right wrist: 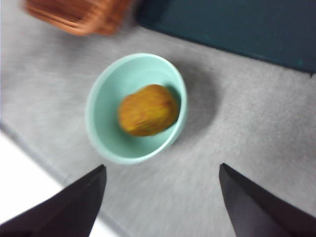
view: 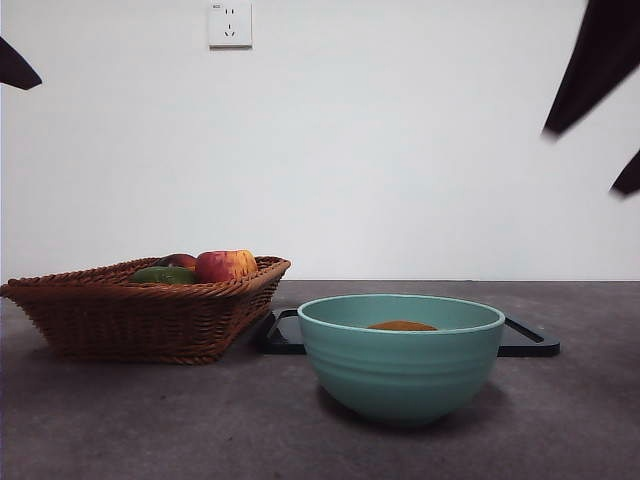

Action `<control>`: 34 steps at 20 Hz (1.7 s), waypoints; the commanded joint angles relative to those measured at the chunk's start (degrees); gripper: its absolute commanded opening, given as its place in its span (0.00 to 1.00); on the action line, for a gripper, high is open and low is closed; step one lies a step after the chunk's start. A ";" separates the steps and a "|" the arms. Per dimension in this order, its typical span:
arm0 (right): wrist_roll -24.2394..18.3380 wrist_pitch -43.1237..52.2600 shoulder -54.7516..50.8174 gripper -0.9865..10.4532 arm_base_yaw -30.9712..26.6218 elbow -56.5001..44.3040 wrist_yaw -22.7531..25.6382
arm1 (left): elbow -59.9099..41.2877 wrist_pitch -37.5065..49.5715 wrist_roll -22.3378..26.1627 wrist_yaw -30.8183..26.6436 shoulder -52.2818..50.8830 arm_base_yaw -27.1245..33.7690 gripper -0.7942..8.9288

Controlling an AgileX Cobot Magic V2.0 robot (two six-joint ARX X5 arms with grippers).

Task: Pick up the wifruite, put it on the bowl, pick up the plate, put it on desk

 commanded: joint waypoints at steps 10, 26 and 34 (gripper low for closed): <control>9.42 18.99 20.79 0.30 15.82 -2.01 22.82 | 0.55 0.35 0.81 0.22 0.31 -0.26 0.47; 9.75 25.49 27.74 0.09 16.70 -1.31 22.25 | 0.55 0.26 0.81 0.22 0.31 -0.26 0.47; 7.19 21.11 25.66 0.09 13.44 6.91 22.14 | 0.52 0.26 0.81 0.22 0.31 -0.26 0.47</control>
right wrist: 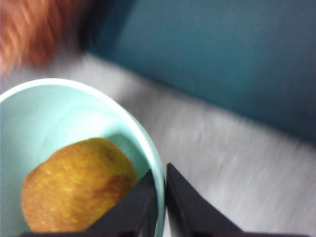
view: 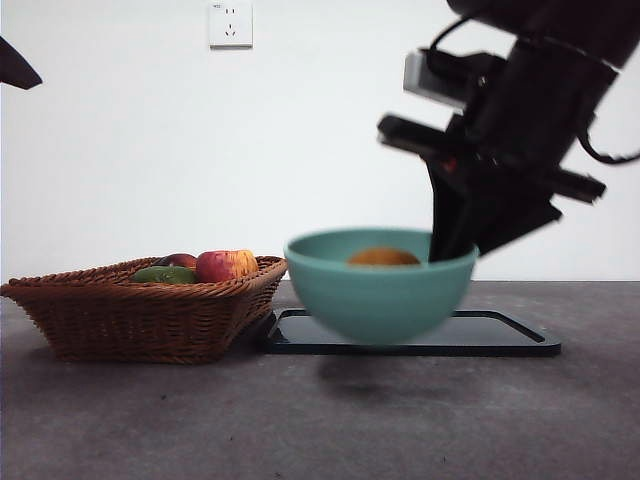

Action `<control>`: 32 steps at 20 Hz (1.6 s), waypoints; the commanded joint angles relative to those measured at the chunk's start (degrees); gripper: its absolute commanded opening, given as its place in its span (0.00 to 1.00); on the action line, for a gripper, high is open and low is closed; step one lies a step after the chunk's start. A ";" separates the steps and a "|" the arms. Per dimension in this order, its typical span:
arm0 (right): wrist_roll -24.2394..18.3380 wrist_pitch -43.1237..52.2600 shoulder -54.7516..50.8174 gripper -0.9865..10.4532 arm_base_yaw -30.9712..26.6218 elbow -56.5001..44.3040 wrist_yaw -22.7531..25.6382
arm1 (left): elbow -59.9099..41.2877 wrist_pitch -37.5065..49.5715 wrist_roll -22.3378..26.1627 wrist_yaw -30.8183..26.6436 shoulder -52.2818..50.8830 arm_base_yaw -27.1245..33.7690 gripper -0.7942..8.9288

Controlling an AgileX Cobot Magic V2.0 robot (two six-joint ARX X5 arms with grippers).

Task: Pick up the wifruite, put it on the bowl, pick up the plate, put it on desk

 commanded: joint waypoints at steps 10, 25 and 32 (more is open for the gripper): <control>-5.73 -0.61 15.52 0.09 -13.33 19.63 -4.57 | 0.55 0.22 0.72 0.22 0.31 -0.26 0.47; -6.25 0.31 28.35 0.25 -13.99 23.91 -4.90 | 0.55 -0.15 0.70 0.22 0.31 -0.26 0.47; -6.32 -2.69 18.95 0.28 -13.99 24.02 -4.61 | 0.55 -0.04 0.70 0.22 0.31 -0.26 0.47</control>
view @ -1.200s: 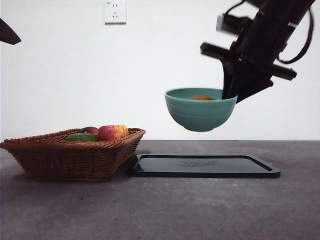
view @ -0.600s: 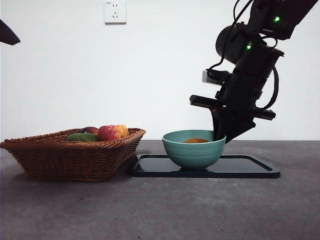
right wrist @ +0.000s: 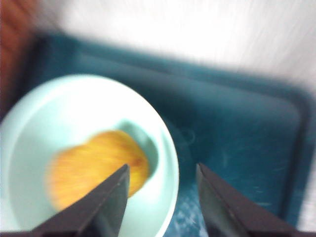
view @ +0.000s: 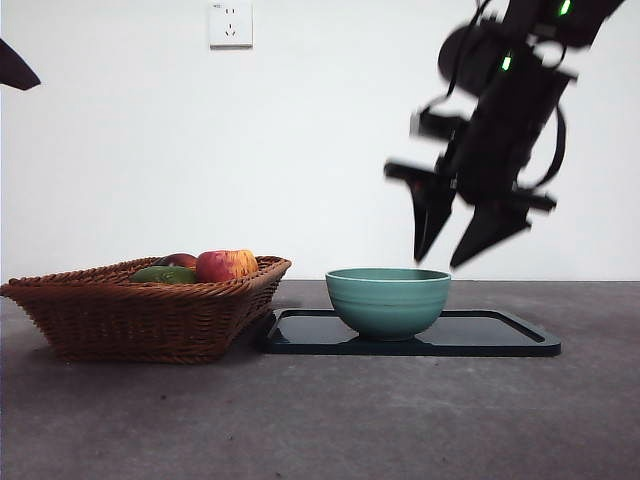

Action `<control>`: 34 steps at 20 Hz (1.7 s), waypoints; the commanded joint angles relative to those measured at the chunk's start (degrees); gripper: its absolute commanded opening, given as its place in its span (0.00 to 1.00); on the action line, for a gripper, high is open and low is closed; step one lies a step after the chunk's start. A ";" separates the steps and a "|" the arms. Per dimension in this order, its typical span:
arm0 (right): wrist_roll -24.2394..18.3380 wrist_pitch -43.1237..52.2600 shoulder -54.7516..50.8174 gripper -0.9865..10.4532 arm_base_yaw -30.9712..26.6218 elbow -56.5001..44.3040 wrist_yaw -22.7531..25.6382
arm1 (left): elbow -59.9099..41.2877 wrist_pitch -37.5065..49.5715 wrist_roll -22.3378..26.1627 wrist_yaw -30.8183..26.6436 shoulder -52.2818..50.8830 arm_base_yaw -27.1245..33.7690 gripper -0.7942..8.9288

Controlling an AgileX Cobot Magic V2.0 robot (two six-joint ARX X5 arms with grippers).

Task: Pick up the wifruite, put it on the bowl, pick up the plate, put it on desk

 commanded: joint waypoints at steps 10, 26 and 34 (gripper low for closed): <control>-4.00 -21.38 -29.49 0.28 1.38 0.63 -3.67 | 0.55 0.28 0.72 0.22 0.31 -0.26 0.47; -4.17 -22.12 -62.69 0.28 7.39 -25.83 -10.14 | 0.55 0.28 0.72 0.22 0.31 -0.26 0.47; -4.15 -22.12 -63.76 0.28 7.39 -25.86 -10.14 | 0.55 0.26 0.72 0.22 0.31 -0.26 0.47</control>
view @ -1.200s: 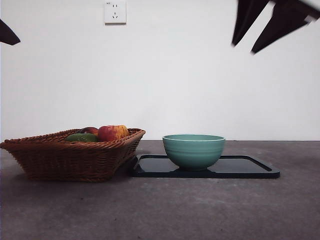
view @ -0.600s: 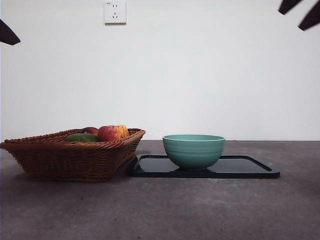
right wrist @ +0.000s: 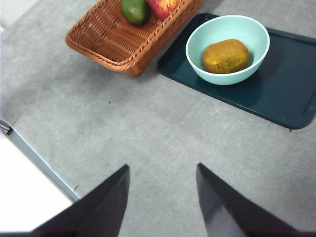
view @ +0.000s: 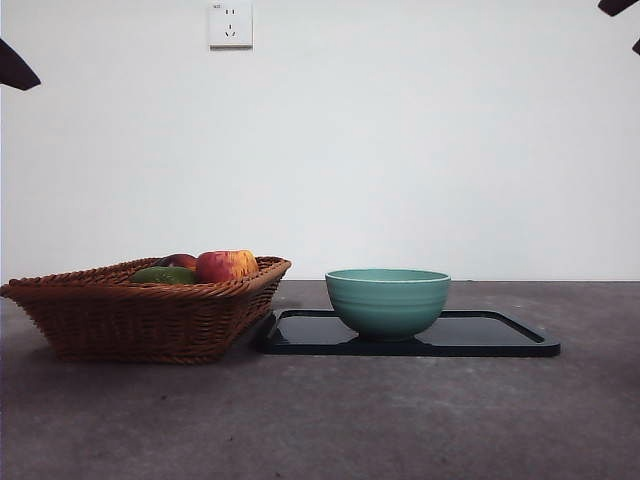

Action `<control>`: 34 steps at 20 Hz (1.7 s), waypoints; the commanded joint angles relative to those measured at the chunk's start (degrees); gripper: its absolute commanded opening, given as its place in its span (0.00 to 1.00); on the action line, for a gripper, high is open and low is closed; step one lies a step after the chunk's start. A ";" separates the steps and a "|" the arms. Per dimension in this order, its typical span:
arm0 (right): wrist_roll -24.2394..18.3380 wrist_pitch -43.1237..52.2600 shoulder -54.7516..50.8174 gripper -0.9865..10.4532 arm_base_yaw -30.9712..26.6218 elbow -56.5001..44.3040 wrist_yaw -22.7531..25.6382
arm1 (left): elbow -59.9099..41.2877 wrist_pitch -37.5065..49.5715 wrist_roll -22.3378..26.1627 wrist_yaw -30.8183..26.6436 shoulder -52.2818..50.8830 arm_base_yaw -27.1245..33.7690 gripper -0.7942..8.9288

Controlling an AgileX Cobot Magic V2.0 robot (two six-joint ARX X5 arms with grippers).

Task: Pick up the wifruite, put it on the bowl, pick up the plate, put it on desk

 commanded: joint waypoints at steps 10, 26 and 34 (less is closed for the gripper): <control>-0.46 0.35 0.17 0.28 0.44 0.13 -0.11 | 0.55 0.59 0.70 0.22 0.31 -0.26 0.47; -0.48 0.28 0.17 0.28 0.44 0.13 -0.09 | 23.96 12.63 -4.20 -5.73 27.50 -4.24 0.46; -0.68 -0.81 0.17 0.28 0.44 0.11 -0.07 | 45.20 12.22 1.95 -14.78 52.98 -9.38 0.45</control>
